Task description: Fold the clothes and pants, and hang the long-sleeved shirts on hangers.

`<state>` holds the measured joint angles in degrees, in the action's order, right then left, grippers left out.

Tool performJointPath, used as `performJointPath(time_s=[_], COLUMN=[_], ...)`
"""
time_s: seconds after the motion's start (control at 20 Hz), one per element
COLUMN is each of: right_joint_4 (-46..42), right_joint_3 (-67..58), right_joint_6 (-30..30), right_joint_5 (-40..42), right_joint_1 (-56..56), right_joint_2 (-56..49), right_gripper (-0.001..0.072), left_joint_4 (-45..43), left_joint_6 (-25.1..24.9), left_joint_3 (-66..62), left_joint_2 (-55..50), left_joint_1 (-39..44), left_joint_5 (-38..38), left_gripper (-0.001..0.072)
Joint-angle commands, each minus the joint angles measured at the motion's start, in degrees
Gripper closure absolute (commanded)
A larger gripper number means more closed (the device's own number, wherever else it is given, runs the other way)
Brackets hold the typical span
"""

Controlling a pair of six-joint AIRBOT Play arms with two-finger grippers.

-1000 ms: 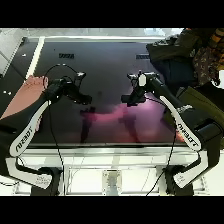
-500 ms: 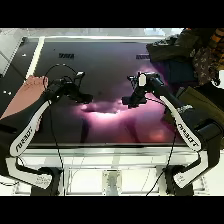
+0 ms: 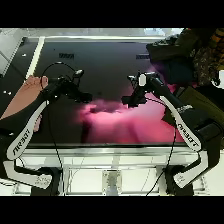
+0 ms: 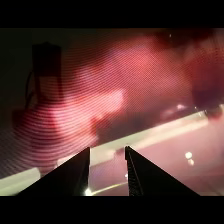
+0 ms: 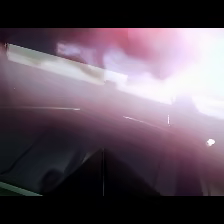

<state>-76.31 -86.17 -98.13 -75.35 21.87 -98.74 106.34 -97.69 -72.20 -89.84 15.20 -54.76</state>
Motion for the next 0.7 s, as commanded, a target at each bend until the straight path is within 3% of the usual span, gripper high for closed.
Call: performJointPath(time_s=[0.0,0.35,0.5,0.65], right_joint_4=[0.0,0.0,0.0,0.0], right_joint_3=[-0.07,-0.07,-0.04,-0.04], right_joint_6=[0.0,0.0,0.0,0.0], right_joint_5=[0.07,0.07,0.07,0.07], right_joint_1=[0.07,0.07,0.07,0.07], right_joint_2=[0.0,0.0,0.0,0.0], right_gripper=[0.0696,0.0696,0.0696,0.0696], left_joint_4=[-0.55,-0.61,-0.63,-0.61], left_joint_6=[-0.02,0.39,8.2,9.29], left_joint_3=[-0.02,-0.02,0.0,0.0], left_joint_2=[0.15,0.79,0.9,0.92], left_joint_1=[-0.02,-0.2,-0.17,-0.33], left_joint_5=[-2.62,-9.27,-15.41,-16.98], left_gripper=[0.0431,0.0431,0.0431,0.0431])
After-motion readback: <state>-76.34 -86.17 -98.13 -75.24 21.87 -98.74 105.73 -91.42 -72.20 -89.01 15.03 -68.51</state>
